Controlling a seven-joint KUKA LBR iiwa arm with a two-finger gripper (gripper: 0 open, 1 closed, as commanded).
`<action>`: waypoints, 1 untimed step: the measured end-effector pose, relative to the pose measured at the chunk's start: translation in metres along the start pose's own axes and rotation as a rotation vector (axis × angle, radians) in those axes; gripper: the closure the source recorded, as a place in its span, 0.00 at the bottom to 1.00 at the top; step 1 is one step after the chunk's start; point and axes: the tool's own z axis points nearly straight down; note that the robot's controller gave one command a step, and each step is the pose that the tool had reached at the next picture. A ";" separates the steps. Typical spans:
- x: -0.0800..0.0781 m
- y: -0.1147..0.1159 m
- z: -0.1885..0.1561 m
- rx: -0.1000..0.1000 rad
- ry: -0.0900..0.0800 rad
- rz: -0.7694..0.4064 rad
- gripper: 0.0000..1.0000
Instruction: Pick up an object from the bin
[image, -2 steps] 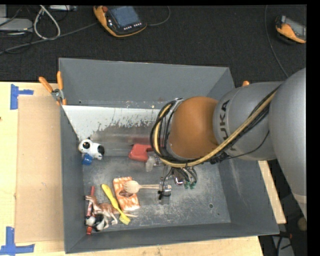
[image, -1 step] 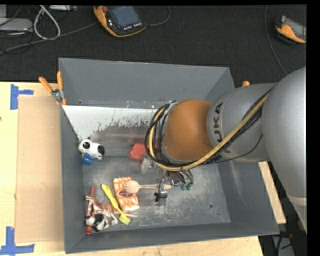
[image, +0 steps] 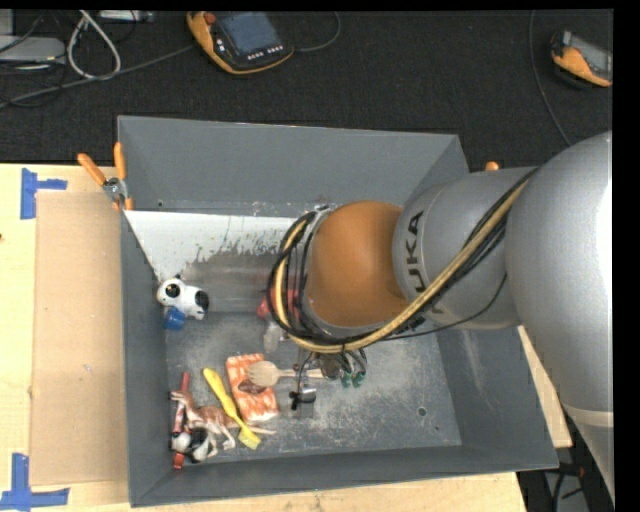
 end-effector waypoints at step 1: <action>-0.012 0.005 0.027 0.002 -0.005 0.231 0.00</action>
Offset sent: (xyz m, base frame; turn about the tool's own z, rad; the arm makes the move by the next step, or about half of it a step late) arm 0.0155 0.0140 -0.0295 0.2745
